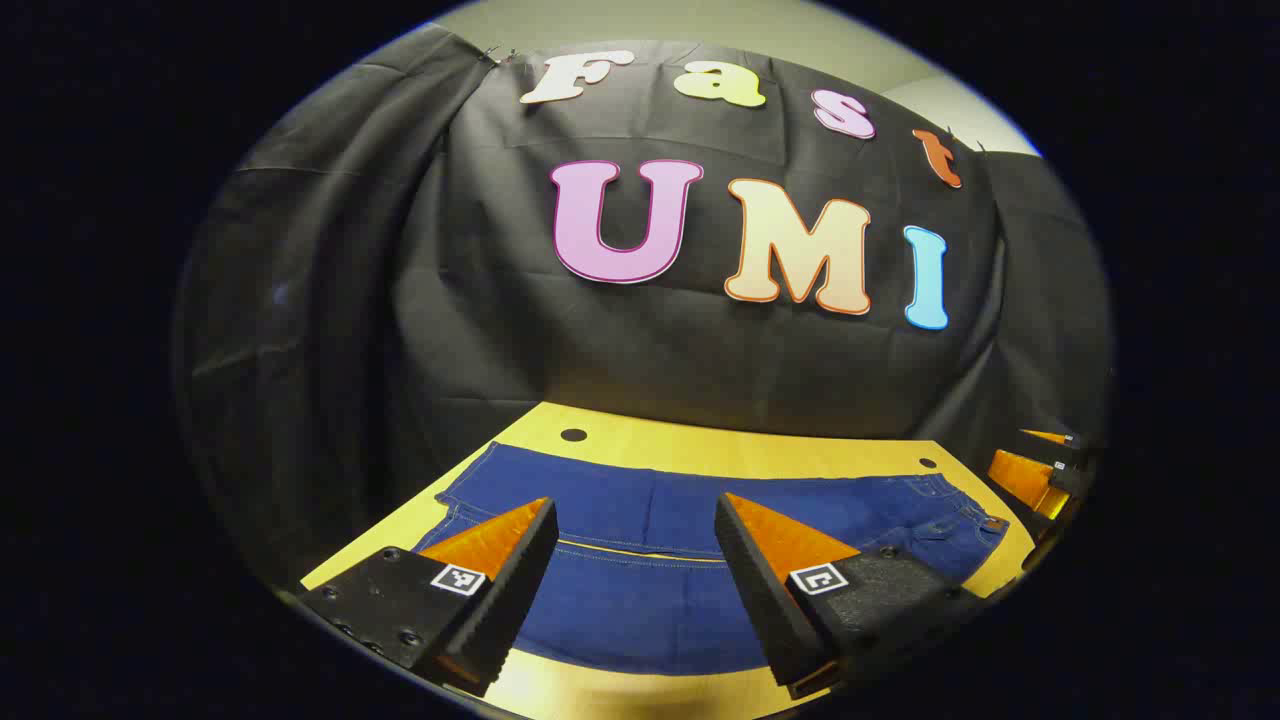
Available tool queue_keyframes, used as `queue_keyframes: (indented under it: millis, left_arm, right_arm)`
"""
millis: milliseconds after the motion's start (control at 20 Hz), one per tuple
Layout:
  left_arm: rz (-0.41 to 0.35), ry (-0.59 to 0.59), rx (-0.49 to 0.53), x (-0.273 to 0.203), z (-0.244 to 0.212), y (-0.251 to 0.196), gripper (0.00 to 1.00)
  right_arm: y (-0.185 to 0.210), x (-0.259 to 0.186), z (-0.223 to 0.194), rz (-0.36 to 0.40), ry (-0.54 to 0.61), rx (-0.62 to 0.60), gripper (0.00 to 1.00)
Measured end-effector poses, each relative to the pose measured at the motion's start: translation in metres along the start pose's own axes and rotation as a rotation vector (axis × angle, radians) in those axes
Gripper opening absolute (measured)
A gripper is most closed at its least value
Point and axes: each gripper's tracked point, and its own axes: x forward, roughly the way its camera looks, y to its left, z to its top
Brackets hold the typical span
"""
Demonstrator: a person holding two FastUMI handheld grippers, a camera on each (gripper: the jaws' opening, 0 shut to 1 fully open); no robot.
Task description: Grasp the waist and the cuffs of the jeans and fold them to make the two legs overlap; first hold the waist and fold one-third of the jeans toward the cuffs, then hold the cuffs and fold the remaining one-third in the same direction to finish folding.
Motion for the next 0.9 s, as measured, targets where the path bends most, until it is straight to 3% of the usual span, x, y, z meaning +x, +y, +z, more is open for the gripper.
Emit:
queue_keyframes:
  millis: [250,900]
  left_arm:
    - [-0.011,0.006,-0.015,-0.001,-0.005,-0.003,0.94]
    - [-0.023,0.060,-0.008,-0.004,-0.028,0.006,0.94]
  right_arm:
    - [-0.006,0.000,-0.005,-0.016,0.012,0.013,0.98]
    - [0.017,-0.014,-0.027,0.046,0.089,-0.017,0.98]
